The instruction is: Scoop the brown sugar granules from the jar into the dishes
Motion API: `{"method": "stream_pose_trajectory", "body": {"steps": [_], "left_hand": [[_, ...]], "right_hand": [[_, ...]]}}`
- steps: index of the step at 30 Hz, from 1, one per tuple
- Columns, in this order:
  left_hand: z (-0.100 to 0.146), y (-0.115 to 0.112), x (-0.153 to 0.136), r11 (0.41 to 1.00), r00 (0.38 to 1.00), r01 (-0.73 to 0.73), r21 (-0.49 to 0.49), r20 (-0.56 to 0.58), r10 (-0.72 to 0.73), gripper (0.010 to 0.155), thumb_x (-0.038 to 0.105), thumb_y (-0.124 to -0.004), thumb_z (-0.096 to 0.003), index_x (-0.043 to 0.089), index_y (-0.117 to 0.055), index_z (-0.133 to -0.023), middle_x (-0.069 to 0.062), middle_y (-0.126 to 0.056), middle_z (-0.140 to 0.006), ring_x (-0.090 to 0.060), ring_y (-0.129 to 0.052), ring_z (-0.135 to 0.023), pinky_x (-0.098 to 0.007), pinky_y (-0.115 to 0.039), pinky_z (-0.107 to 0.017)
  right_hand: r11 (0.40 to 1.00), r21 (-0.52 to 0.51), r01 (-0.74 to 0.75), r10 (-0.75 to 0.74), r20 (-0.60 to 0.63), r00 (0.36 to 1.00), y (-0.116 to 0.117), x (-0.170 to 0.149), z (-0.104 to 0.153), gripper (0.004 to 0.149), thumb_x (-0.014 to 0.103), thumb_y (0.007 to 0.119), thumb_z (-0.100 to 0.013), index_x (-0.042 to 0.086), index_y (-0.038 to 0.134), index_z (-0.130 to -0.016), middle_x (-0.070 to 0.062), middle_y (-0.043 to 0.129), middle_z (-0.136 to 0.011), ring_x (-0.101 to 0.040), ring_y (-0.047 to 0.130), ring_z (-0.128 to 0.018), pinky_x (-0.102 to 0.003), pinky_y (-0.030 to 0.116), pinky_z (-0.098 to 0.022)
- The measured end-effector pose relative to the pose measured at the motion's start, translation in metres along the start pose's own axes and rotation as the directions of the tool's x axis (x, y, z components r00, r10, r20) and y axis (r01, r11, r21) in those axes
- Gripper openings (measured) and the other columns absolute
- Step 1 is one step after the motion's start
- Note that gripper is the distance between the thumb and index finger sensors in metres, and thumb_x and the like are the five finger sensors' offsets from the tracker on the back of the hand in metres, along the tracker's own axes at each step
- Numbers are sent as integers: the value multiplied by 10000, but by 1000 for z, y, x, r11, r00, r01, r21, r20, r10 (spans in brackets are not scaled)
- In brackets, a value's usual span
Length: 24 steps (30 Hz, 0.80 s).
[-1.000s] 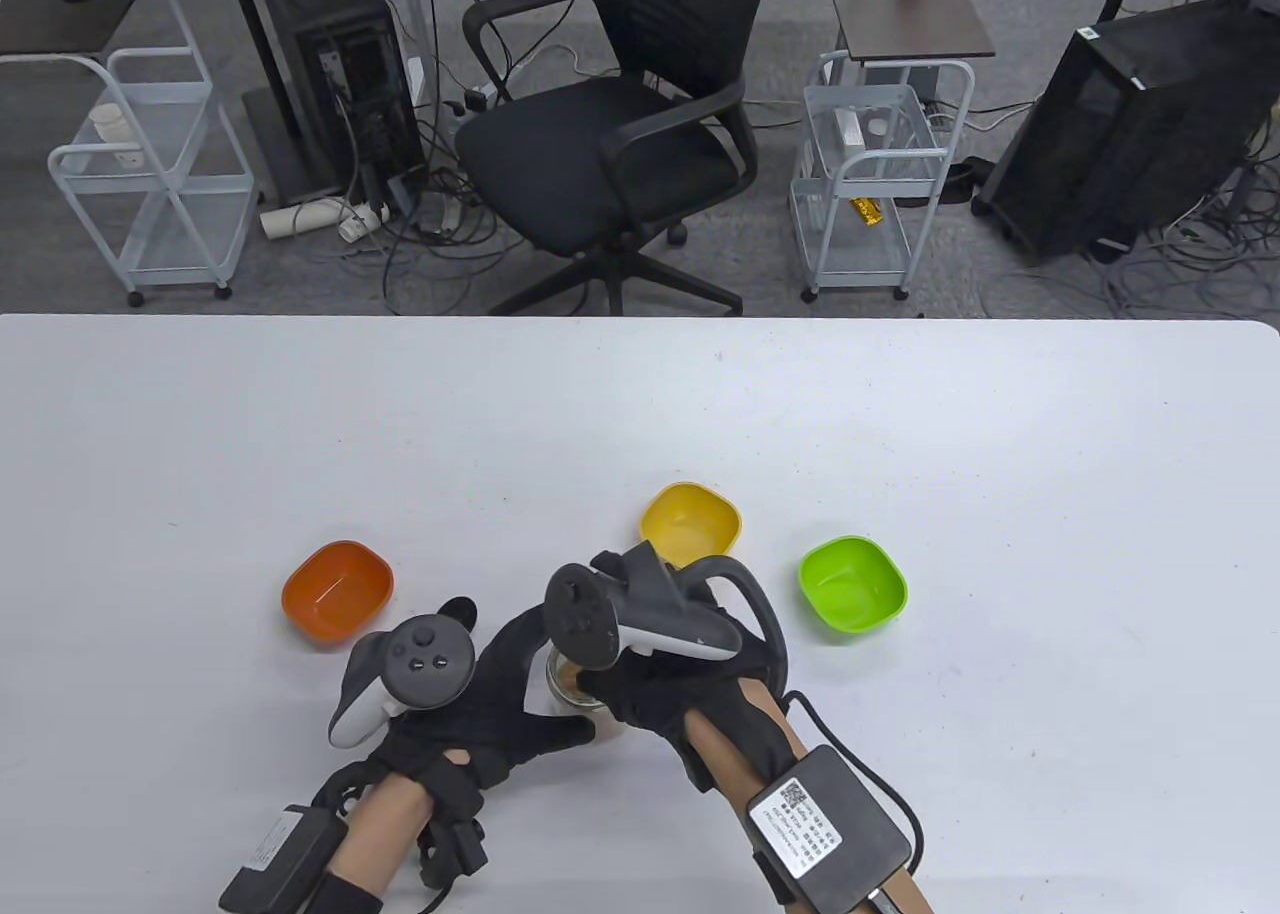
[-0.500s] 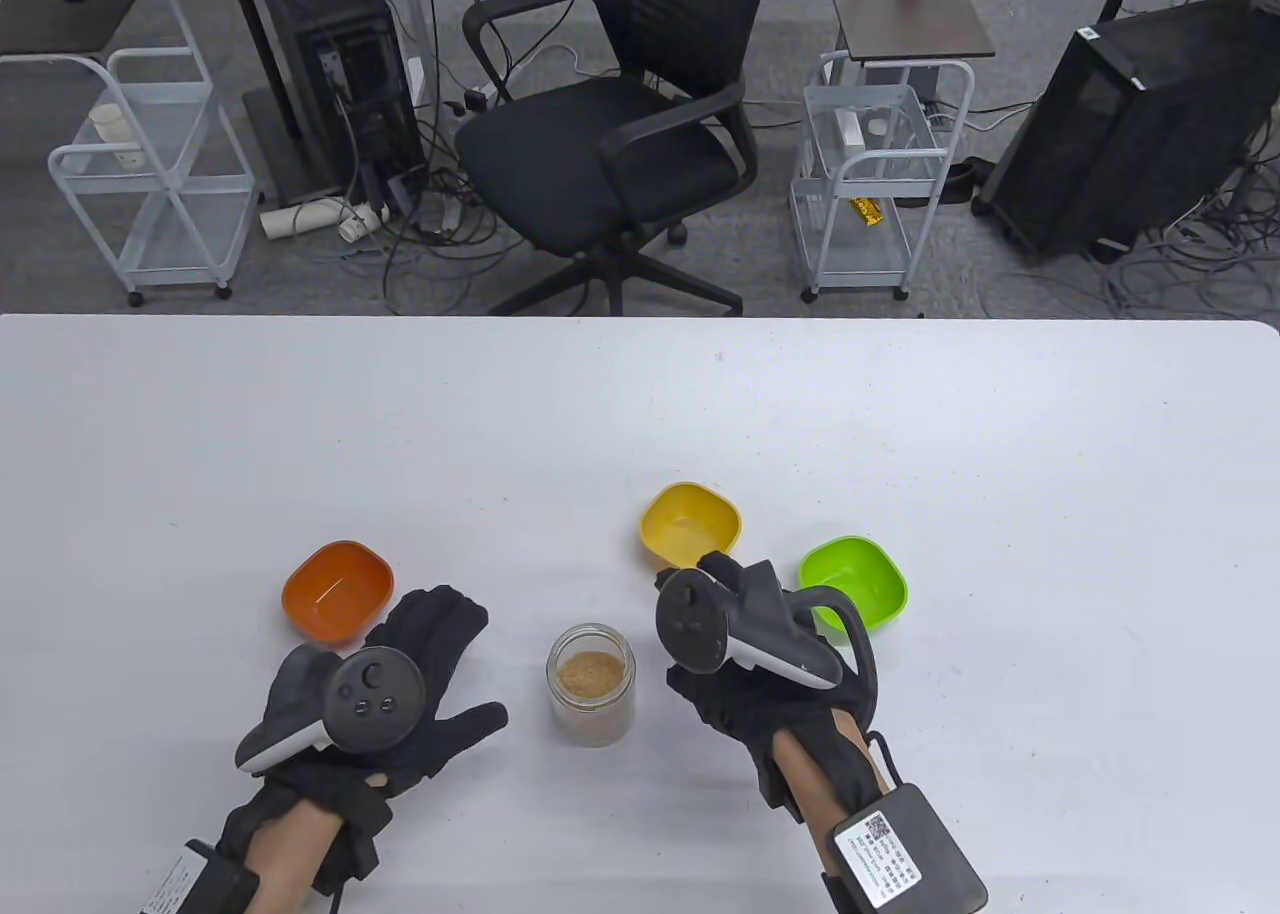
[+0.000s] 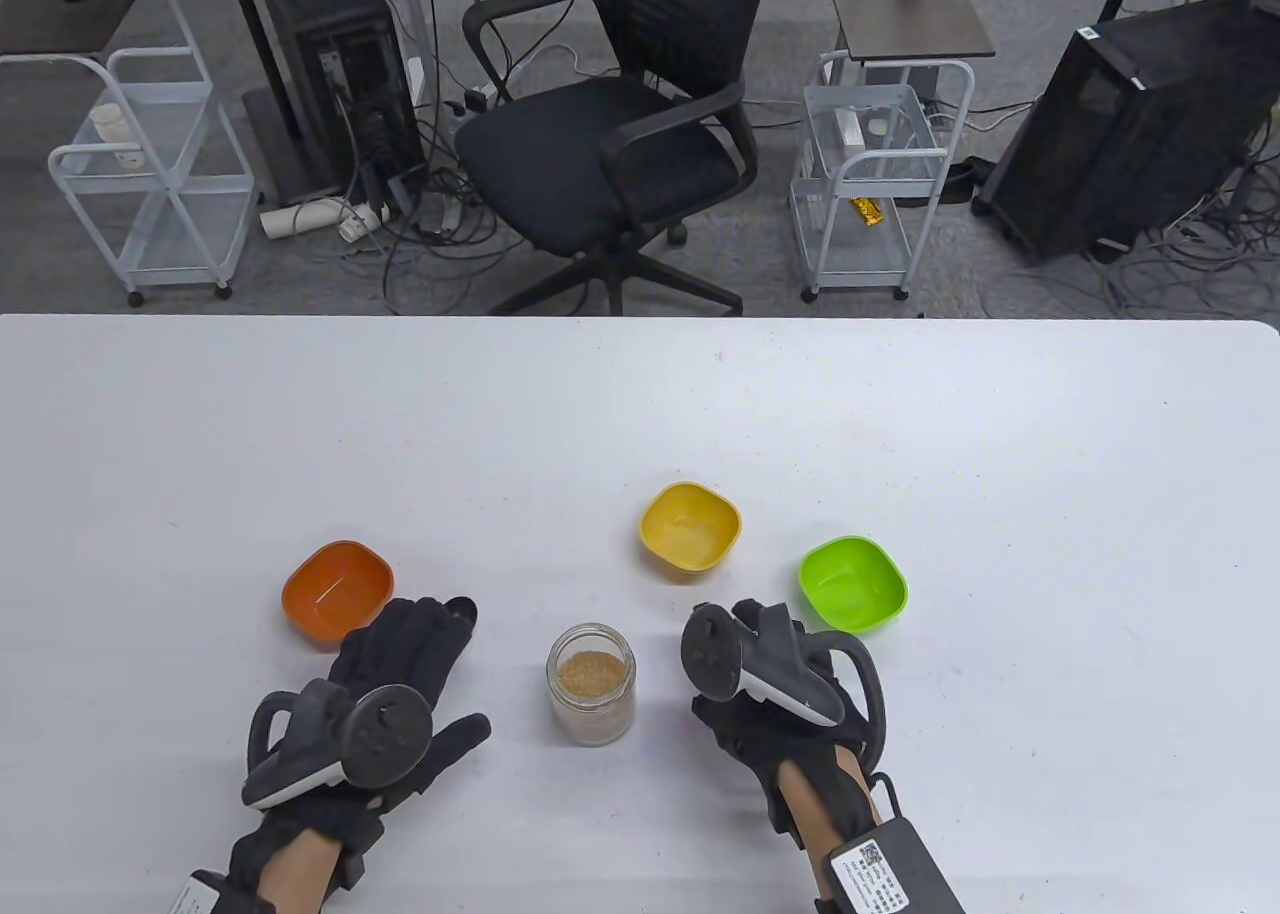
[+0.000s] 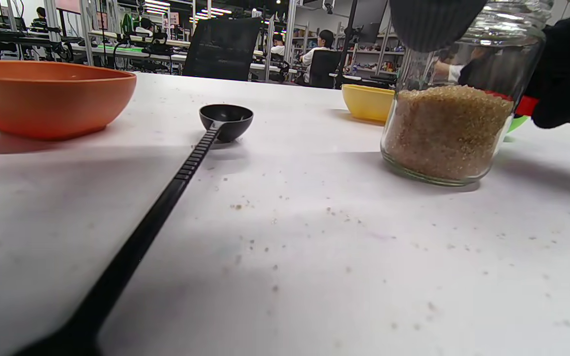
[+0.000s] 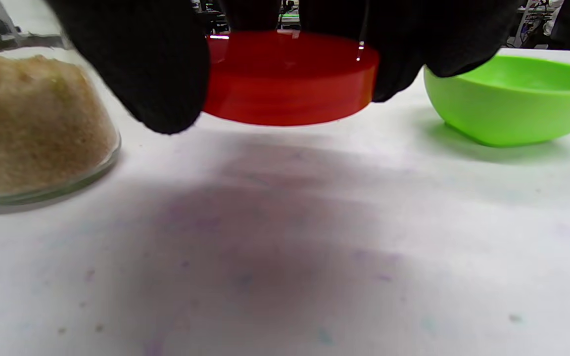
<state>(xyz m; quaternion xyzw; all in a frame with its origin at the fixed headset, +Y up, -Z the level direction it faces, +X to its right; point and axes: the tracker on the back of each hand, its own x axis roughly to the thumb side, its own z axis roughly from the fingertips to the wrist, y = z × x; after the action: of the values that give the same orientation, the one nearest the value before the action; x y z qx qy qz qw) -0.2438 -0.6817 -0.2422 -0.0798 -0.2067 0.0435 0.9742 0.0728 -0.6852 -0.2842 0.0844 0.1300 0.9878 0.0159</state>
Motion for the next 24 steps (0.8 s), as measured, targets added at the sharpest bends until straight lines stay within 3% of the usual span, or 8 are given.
{"method": "stream_pose_trajectory", "body": {"steps": [7,24], "left_hand": [[1,-3,-1,1000,1000,-14,0,3,14,895,631,-670,-590,146,-252,-1214,-177,-227,-1287,-460,-296,-1214,-667,-386,-826],[2,-4,-5,999,999,-39,-8,-10,39,889,624,-668,-592,123,-274,-1211,-187,-268,-1282,-472,-344,-1206,-657,-435,-821]], "right_hand": [[998,38,-49,50,-13,999,16,-1,-3,813,483,873,-467,216,468,-1119,-192,570,-1180,-518,728,-951,-667,640,-712],[991,128,-50,53,-21,998,30,-1,-9,838,493,858,-471,205,425,-1129,-198,513,-1192,-519,672,-970,-672,604,-724]]}}
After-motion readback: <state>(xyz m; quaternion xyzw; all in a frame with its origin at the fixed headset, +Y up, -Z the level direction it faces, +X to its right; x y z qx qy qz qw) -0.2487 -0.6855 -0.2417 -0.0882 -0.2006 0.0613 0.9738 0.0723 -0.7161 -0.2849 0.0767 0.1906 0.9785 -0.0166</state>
